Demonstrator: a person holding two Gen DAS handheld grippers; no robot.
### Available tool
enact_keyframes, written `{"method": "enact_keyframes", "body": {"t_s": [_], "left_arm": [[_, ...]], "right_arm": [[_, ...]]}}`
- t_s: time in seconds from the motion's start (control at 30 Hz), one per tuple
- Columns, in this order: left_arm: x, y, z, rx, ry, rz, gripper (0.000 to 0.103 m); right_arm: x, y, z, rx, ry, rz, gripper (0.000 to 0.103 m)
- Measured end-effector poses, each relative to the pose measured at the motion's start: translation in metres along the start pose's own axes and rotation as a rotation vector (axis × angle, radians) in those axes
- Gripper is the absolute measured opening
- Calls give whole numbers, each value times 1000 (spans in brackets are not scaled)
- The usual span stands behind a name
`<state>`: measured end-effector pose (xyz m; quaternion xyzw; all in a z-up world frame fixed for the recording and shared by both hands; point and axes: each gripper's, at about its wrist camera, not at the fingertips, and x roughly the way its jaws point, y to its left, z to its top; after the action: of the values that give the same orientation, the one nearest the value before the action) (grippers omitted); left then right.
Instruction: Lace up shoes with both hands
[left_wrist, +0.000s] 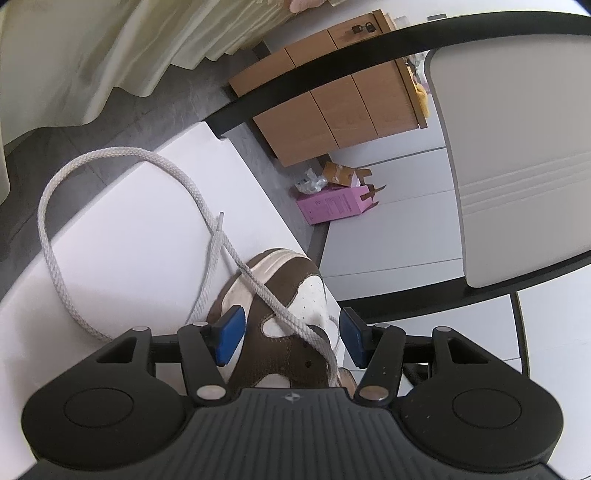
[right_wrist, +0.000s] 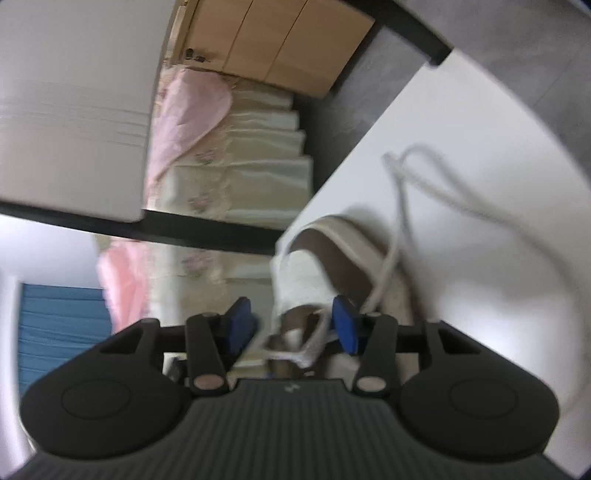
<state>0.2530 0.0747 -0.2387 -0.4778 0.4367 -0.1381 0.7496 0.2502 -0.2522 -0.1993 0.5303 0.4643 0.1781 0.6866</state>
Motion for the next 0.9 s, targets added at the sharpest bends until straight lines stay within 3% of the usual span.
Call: {"method": "enact_keyframes", "body": {"t_s": [0.23, 0.3, 0.47, 0.57, 0.63, 0.7, 0.8, 0.9], "left_arm": [[7, 0, 1, -10, 15, -14, 60], [8, 1, 1, -16, 17, -18, 60], [12, 2, 1, -32, 22, -27, 60], [13, 2, 1, -40, 22, -29, 59], [14, 2, 0, -35, 15, -22, 56], [14, 2, 0, -42, 8, -17, 52], [15, 0, 0, -53, -5, -10, 46], [15, -2, -4, -51, -25, 13, 34]], "right_arm": [[-5, -4, 3, 41, 15, 85, 51], [-6, 1, 3, 6, 19, 76, 51], [-6, 16, -6, -45, 95, 173, 51], [-27, 20, -7, -101, 2, 121, 51], [-41, 6, -3, -16, -60, 122, 51], [-49, -9, 1, 53, -109, 61, 51], [-43, -28, 4, 127, -114, -34, 51], [-32, -35, 3, 162, -117, -76, 51]]}}
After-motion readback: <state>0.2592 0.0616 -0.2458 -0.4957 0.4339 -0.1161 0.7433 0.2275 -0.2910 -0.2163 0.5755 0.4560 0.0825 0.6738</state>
